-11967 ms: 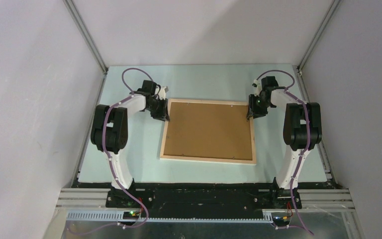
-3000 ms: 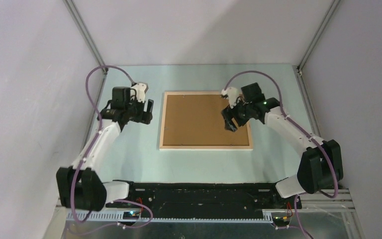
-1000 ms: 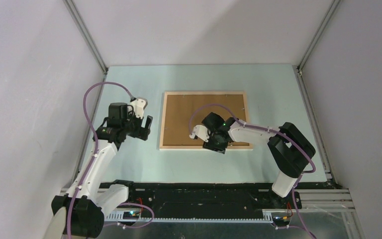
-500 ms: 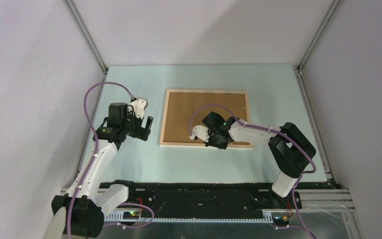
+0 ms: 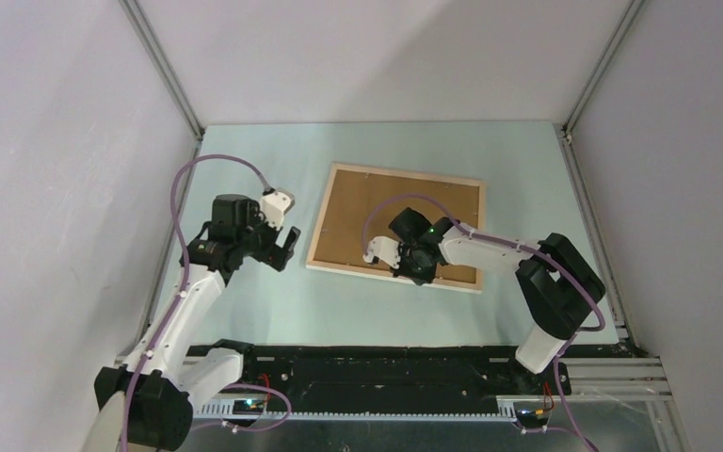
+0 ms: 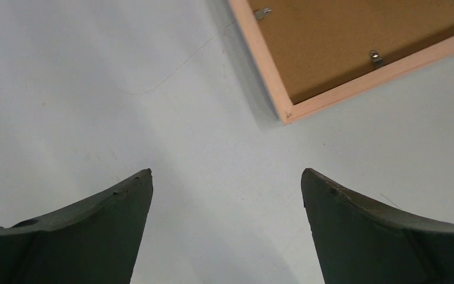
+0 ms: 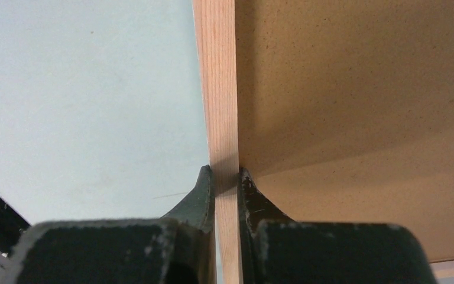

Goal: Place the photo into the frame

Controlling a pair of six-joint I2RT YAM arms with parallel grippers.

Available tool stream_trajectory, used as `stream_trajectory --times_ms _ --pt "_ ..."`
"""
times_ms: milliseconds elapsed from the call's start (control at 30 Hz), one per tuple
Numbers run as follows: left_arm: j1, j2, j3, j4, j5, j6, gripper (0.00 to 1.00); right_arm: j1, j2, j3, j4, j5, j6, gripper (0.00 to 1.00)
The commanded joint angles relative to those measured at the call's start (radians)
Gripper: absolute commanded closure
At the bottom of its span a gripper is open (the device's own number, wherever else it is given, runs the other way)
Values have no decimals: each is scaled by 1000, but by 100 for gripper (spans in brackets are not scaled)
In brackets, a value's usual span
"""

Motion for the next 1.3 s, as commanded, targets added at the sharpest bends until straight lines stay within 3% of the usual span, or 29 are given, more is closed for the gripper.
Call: stream_trajectory --times_ms 0,300,833,1100,1267 --pt "-88 -22 39 56 11 108 0 -11 -87 35 -68 -80 36 100" --pt "-344 3 1 161 -114 293 0 -57 -160 93 -172 -239 50 100" --pt "-605 184 21 324 -188 528 2 -218 -197 271 -412 -526 64 100" --pt "-729 251 29 428 -325 594 10 -275 -171 372 -521 -619 40 100" --pt "-775 282 29 489 -405 627 24 -291 -166 383 -540 -624 30 100"
